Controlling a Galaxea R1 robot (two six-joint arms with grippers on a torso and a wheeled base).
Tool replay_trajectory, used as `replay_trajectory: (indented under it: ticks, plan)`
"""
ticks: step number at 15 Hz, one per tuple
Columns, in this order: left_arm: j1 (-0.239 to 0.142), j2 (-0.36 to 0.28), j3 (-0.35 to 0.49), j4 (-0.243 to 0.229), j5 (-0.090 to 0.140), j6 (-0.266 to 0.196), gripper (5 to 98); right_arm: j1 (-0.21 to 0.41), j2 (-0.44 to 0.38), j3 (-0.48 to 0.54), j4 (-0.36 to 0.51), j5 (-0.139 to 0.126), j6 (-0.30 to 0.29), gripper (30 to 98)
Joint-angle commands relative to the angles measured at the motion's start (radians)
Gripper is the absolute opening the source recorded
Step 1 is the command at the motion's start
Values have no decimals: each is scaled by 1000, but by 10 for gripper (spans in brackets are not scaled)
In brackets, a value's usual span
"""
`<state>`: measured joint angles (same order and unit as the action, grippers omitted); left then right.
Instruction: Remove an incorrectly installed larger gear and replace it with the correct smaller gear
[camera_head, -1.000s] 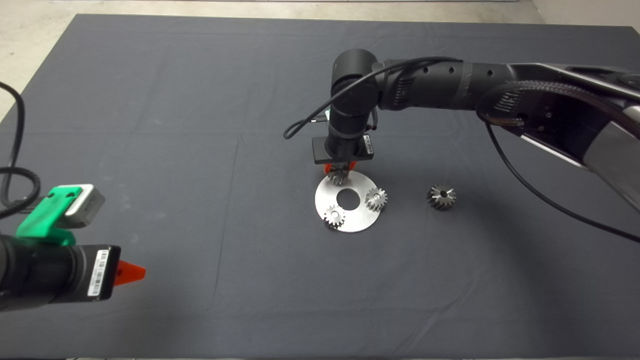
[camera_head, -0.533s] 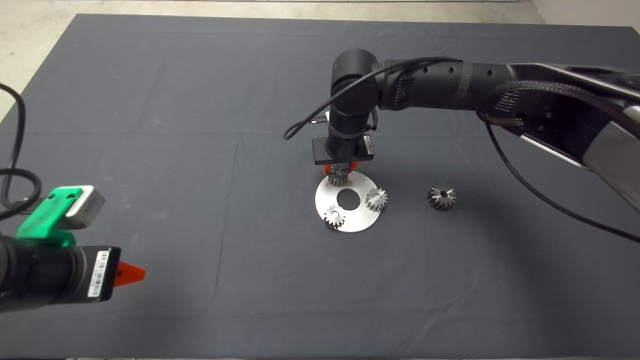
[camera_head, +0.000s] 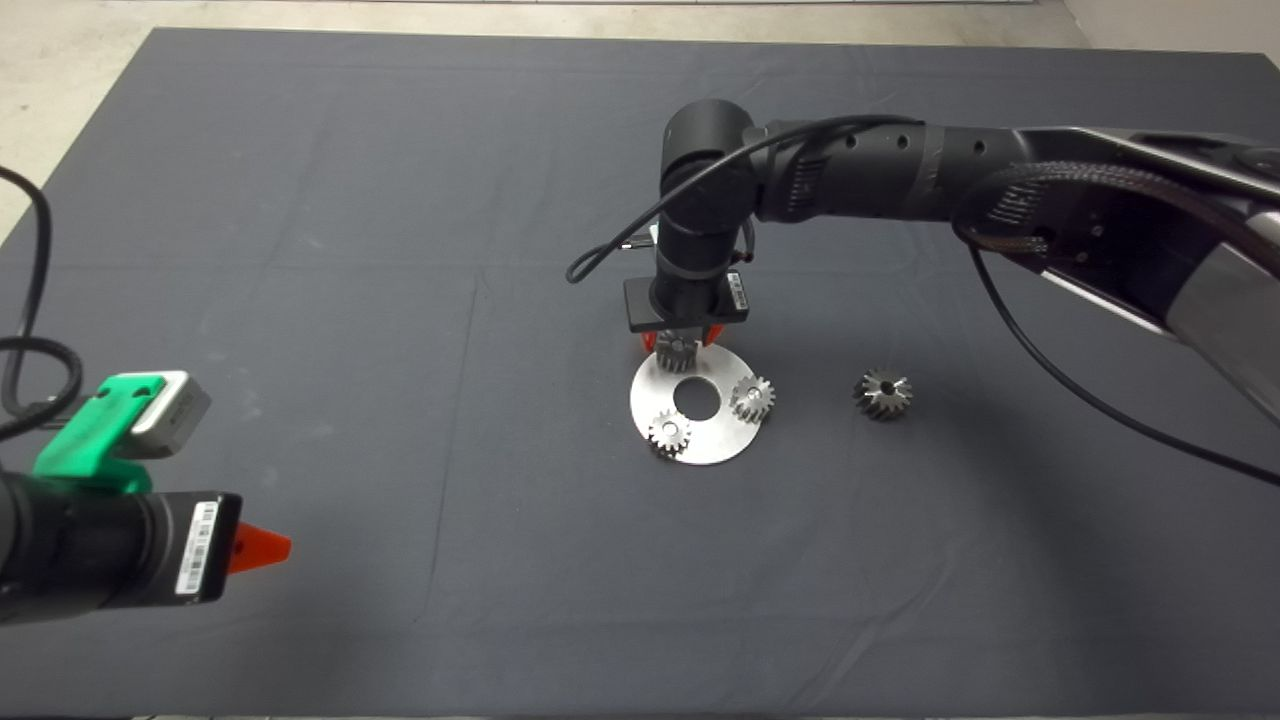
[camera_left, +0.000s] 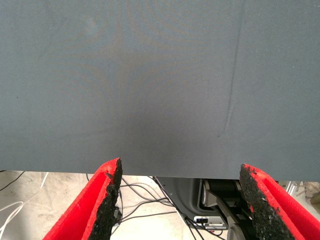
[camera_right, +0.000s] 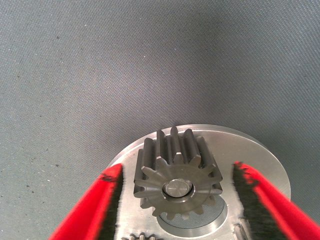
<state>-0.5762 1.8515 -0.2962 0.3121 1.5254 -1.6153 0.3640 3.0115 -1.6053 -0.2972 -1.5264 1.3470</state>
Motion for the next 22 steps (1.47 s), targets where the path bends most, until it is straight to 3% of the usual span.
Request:
replay_trajectory:
  ticks: [1, 4, 7, 9, 10, 12, 15, 17, 19, 22]
  plan:
    - [1, -5, 7, 7, 64, 8, 592, 125, -2, 73, 1, -37, 14, 593]
    - [1, -10, 2, 7, 64, 35, 592, 284, -13, 232, 35, -47, 117, 674]
    - [1, -5, -4, 1, 64, 60, 592, 429, -71, 456, 52, -49, 259, 684]
    - [-1, 18, -31, -18, 63, 97, 592, 479, -135, 638, 50, -49, 335, 685]
    - [-2, 24, -46, -35, 62, 109, 592, 498, -159, 728, 50, -49, 396, 728]
    - [-5, 54, -50, -48, 64, 115, 592, 513, -193, 892, 50, -51, 506, 740]
    - [-7, 176, -50, -84, 62, 115, 592, 513, -240, 1102, 92, -52, 708, 792]
    - [-7, 200, -30, -85, 55, 111, 592, 513, -267, 1162, 141, -52, 760, 792]
    - [-7, 202, -18, -85, 22, 104, 592, 513, -297, 1240, 173, -51, 855, 792]
    - [-7, 195, 3, -87, -19, 101, 592, 513, -294, 1250, 238, -55, 879, 792]
